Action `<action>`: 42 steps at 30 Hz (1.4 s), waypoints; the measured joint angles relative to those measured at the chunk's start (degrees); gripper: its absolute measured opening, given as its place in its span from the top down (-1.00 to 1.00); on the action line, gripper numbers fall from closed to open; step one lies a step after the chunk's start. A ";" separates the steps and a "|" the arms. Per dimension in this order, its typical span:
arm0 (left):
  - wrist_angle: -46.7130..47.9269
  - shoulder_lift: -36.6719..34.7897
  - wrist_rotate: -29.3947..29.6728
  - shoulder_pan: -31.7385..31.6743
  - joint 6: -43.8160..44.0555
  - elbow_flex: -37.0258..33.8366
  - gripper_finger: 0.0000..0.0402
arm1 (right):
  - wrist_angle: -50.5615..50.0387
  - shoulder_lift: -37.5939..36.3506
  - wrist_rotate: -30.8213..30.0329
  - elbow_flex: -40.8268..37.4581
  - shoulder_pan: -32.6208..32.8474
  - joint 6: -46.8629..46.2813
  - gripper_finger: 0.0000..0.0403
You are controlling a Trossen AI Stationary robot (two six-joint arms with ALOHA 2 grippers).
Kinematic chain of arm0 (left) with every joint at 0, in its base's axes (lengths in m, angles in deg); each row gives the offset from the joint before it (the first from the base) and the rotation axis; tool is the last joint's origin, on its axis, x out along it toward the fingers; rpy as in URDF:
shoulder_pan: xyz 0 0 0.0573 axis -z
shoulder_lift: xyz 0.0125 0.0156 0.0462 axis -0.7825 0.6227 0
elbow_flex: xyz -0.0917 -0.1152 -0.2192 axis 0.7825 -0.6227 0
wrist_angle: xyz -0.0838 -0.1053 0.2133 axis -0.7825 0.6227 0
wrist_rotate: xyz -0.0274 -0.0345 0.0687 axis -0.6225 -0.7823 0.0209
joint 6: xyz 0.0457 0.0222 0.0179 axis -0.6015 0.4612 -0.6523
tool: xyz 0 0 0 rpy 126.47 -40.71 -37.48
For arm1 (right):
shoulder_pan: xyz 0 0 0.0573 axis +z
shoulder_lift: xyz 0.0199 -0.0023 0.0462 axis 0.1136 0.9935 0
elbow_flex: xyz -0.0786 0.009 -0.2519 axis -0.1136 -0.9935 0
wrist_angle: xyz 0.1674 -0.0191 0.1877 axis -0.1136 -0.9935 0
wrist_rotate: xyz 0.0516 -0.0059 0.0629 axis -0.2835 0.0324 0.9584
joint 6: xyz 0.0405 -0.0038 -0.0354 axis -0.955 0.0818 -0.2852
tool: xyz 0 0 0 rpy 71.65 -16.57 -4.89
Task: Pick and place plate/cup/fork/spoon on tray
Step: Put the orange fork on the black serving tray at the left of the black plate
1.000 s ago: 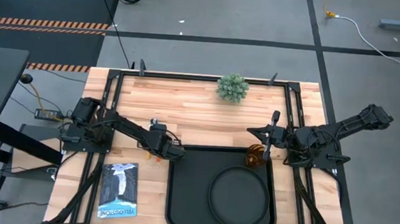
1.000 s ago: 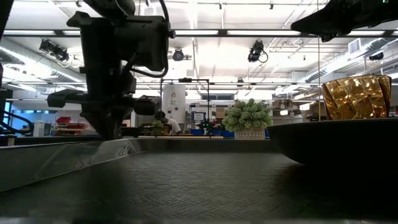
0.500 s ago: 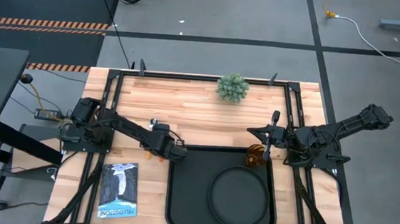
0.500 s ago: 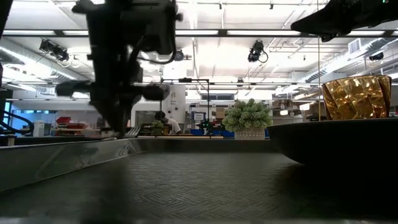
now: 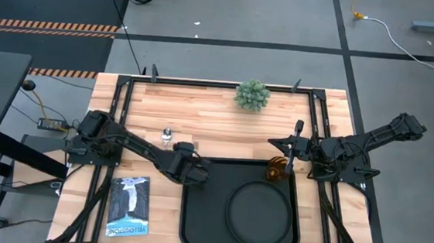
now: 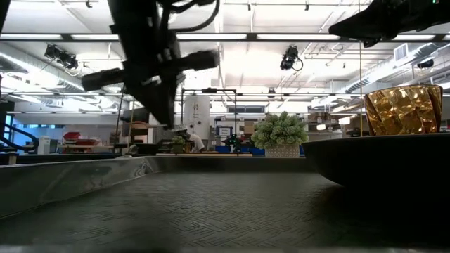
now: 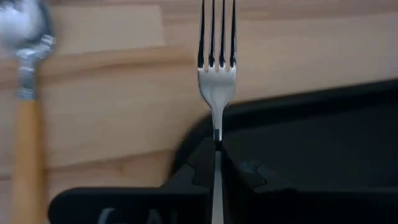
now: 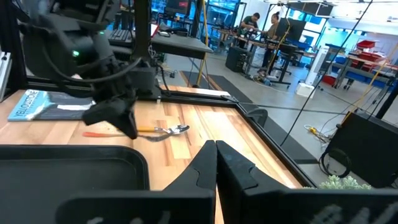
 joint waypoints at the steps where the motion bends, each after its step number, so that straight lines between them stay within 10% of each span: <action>1: -0.90 0.43 0.05 0.38 0.00 0.67 0.89 | -0.02 0.02 0.00 0.00 0.00 0.00 0.98; 26: -2.50 20.12 -2.10 8.69 3.09 25.52 0.91 | -0.62 0.02 0.00 0.01 0.00 0.46 0.98; 42: -7.79 25.70 -2.16 9.30 6.53 27.67 0.91 | -0.37 0.25 0.04 0.02 0.01 0.33 0.98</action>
